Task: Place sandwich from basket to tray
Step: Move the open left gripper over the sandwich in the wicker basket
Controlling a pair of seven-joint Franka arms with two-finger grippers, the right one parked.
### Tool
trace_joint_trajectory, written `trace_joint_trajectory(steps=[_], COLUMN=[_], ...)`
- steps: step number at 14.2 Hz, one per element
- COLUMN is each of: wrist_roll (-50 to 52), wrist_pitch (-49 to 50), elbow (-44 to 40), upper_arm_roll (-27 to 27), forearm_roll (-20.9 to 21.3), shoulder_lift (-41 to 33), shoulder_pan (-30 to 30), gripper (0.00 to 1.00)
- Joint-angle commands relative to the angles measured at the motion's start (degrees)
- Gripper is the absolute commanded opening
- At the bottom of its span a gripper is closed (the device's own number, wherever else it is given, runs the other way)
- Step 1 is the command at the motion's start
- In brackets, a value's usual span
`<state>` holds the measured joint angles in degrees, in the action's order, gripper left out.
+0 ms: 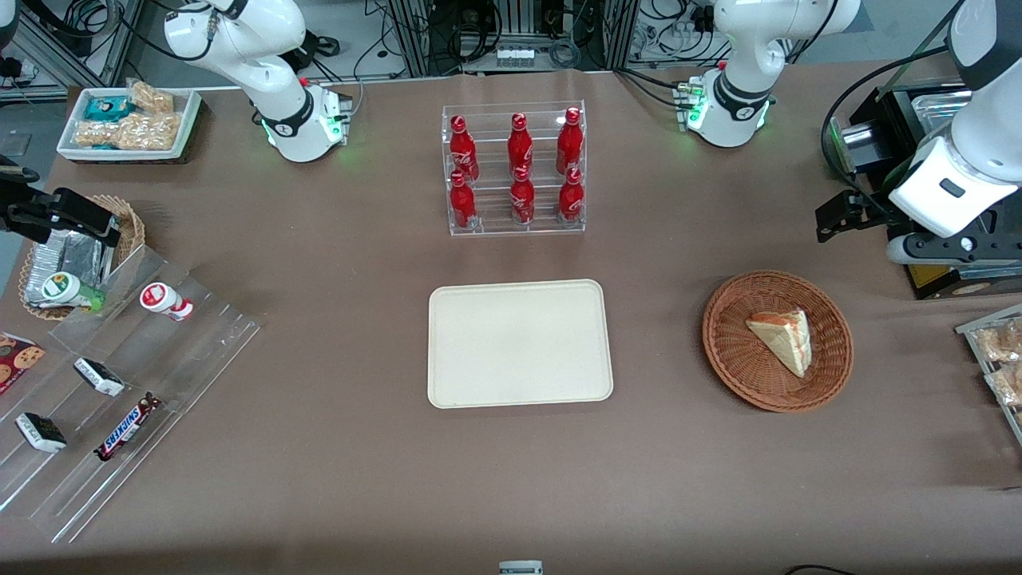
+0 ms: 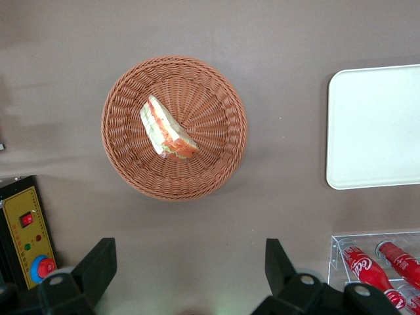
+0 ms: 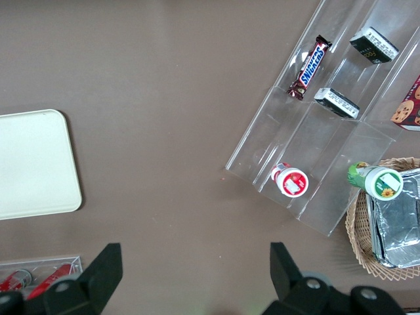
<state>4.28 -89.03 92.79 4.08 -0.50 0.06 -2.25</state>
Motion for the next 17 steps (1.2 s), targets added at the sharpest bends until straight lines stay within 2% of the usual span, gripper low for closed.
trace_joint_trajectory(steps=[1,13,17], wrist_roll=[-0.3,-0.2,-0.2], wrist_pitch=[1.0,1.4,1.6], elbow=[-0.3,0.0,0.4], upper_arm_roll=[-0.5,-0.5,-0.6], forearm_roll=[-0.7,-0.6,-0.2], shoulder_lift=[-0.2,0.1,3.3], shoulder_pan=[-0.6,-0.6,-0.2], gripper=[1.0,1.0,1.0])
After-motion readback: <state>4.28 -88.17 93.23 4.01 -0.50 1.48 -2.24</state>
